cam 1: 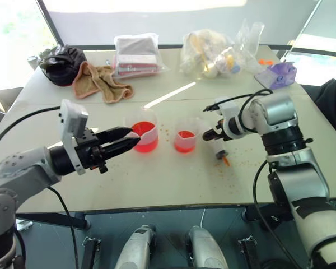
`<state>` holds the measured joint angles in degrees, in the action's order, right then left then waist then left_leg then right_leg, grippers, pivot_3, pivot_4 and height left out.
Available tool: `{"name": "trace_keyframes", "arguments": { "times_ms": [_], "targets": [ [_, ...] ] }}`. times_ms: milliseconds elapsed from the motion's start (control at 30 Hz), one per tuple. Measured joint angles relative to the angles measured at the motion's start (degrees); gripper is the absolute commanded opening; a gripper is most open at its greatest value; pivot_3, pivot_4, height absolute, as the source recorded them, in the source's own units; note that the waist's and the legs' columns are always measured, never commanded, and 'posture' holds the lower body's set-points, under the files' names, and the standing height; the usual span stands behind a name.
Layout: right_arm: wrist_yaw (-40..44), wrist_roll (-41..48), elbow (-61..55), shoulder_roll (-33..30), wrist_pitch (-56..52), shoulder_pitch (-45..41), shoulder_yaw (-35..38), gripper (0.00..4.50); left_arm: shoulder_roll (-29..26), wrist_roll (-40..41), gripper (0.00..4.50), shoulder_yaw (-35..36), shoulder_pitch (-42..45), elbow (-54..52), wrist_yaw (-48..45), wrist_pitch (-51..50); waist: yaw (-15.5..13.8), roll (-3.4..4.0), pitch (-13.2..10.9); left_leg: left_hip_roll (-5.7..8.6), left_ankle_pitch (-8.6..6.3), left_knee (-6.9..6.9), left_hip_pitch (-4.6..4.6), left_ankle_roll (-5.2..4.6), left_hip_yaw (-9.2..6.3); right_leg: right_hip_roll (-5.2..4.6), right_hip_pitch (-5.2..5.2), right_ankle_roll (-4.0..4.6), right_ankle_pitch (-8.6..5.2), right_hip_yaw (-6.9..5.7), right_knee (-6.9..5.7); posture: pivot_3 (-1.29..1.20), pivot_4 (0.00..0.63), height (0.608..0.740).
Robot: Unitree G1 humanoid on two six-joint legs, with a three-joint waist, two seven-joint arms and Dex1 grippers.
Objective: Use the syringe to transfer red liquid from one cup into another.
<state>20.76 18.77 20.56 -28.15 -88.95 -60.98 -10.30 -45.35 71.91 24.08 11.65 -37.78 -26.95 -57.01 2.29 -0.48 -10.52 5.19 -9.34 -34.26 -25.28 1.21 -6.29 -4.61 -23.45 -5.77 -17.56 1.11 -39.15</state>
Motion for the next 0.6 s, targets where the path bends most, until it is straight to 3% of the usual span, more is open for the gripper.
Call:
{"name": "trace_keyframes", "arguments": {
  "times_ms": [133, 300, 600],
  "targets": [
    [4.43, -1.72, -6.34, -6.06, 9.78, 2.48, -4.59, 4.42, -2.02, 2.53, 2.06, 0.03, 0.06, 0.07, 0.05, 0.19, -0.28, 0.01, -0.01, 0.01, -0.02, -0.01, -0.03, -0.03, 0.00, -0.02, 0.01, 0.00, 0.00, -0.02, 0.06, 0.00, 0.150, 0.736],
    [12.31, -1.07, -11.55, -13.65, 16.87, 2.67, -3.39, 4.42, -6.59, 5.56, 2.06, 1.17, 0.92, 1.46, -0.76, 0.19, -0.21, 0.01, -0.01, -0.01, -0.03, 0.01, -0.02, -0.04, 0.02, -0.02, 0.00, 0.00, -0.01, -0.02, 0.08, 0.00, 0.150, 0.736],
    [41.50, 12.40, -29.10, -29.14, 25.82, 3.81, 3.38, 4.42, -15.69, 3.14, 2.06, 6.10, -1.69, 6.84, -10.93, 0.18, 0.06, 0.05, -0.06, -0.06, -0.11, 0.11, -0.03, -0.12, 0.04, -0.03, 0.03, 0.03, -0.04, -0.04, 0.27, 0.00, 0.150, 0.736]
  ]
}}
